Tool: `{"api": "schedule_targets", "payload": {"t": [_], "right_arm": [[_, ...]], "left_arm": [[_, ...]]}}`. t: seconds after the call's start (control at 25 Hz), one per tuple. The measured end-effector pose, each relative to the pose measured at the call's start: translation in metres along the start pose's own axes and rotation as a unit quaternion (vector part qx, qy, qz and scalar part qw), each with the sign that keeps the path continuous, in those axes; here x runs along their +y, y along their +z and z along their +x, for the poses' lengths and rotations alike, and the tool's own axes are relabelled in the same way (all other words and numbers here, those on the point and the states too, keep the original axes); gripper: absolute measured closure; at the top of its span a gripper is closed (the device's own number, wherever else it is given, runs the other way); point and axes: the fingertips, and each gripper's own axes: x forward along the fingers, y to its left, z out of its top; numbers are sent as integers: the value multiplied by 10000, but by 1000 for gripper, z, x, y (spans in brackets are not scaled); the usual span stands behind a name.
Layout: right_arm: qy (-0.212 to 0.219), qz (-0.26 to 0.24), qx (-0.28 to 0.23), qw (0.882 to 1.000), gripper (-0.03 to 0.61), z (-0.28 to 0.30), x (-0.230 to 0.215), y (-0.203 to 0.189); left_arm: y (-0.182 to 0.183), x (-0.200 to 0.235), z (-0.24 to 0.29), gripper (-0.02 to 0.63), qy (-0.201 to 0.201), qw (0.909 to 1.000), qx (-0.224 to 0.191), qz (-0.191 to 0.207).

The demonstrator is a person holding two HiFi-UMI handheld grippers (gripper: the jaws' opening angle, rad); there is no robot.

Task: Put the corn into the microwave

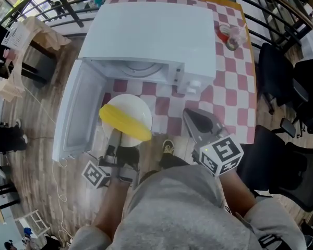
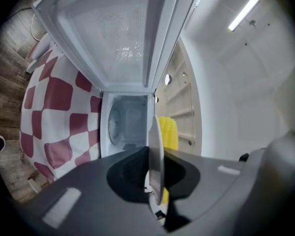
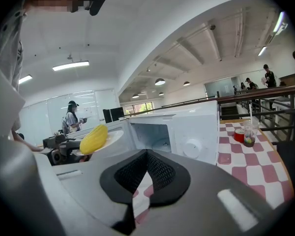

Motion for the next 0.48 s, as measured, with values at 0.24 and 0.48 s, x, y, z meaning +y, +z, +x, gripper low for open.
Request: {"api": "schedule_targets", "payload": {"t": [0.24, 0.48], "right_arm": [[6, 11, -51, 10000, 579, 16, -11, 6], [89, -15, -33, 10000, 580, 24, -13, 9]], "left_arm": [[9, 7, 19, 586, 6, 10000, -44, 68], [15, 7, 24, 586, 50, 9999, -130, 68]]}}
